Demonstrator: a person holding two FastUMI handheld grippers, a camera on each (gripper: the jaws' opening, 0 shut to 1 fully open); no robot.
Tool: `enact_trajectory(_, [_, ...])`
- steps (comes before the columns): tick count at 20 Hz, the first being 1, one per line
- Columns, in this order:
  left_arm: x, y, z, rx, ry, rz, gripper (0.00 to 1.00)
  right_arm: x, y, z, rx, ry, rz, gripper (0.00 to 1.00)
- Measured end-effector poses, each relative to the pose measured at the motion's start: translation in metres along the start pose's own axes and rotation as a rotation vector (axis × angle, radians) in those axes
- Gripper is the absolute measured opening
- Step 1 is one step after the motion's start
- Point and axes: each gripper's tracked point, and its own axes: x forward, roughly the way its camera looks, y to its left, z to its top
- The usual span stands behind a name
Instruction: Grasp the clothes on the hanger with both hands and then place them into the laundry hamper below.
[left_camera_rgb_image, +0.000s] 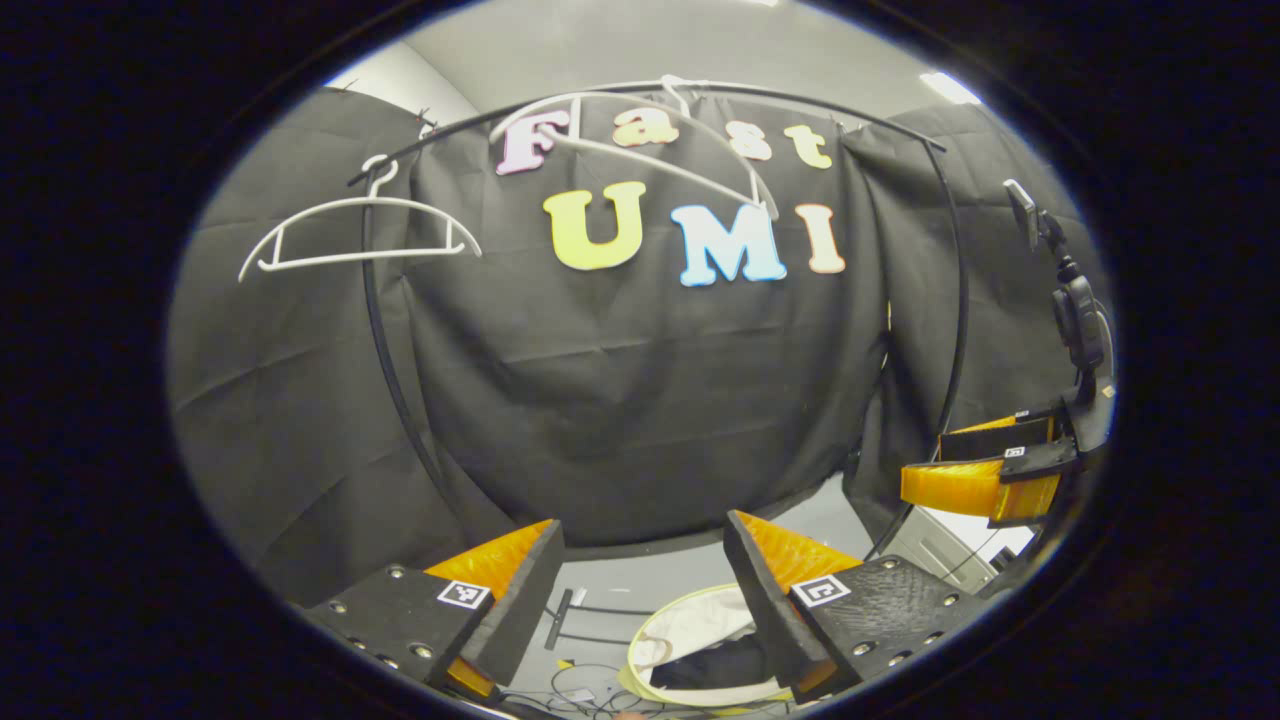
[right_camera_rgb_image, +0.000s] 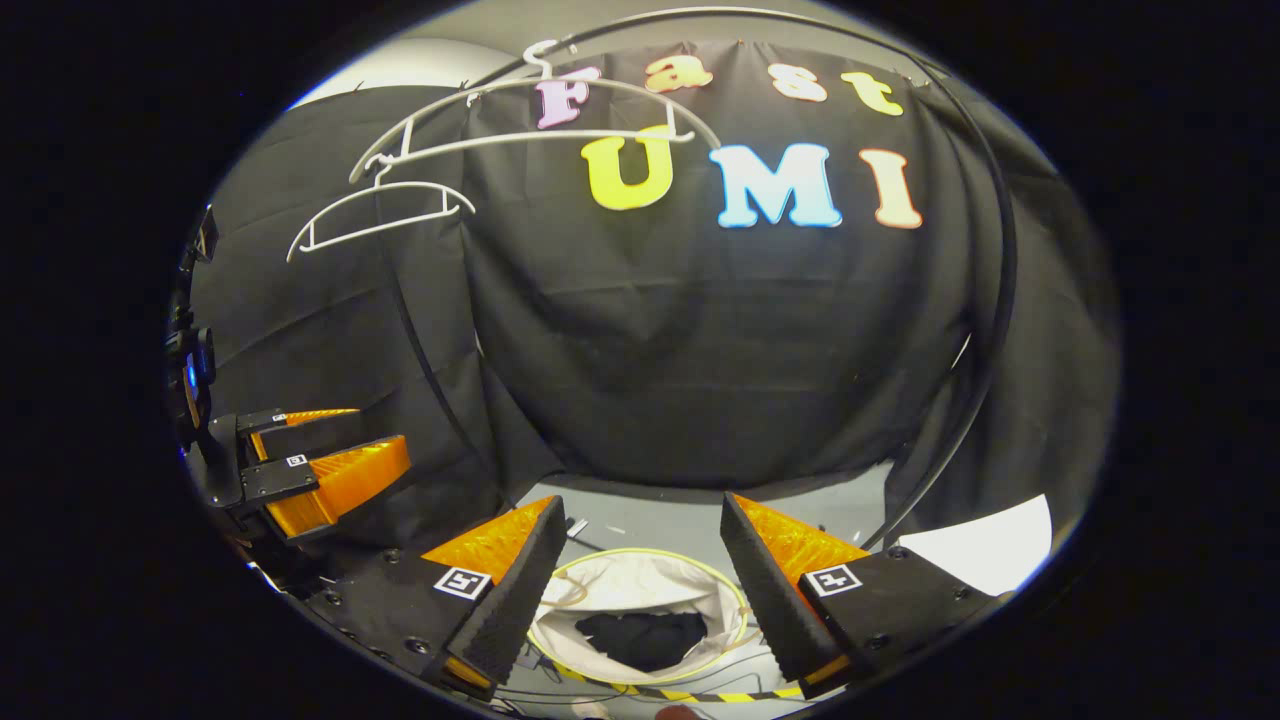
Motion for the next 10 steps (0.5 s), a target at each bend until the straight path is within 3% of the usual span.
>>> enact_trajectory(2, [-0.006,0.003,0.021,-0.009,-0.042,0.015,0.94,-0.012,-0.013,0.021,0.002,-0.062,-0.028,0.98])
enact_trajectory(3, [-0.010,0.002,0.032,-0.019,-0.065,0.023,0.94,-0.019,-0.019,0.030,0.011,-0.089,-0.035,0.93])
enact_trajectory(10, [-0.052,-0.020,0.098,-0.029,-0.189,0.057,0.94,-0.078,-0.060,0.075,-0.025,-0.236,-0.100,0.92])
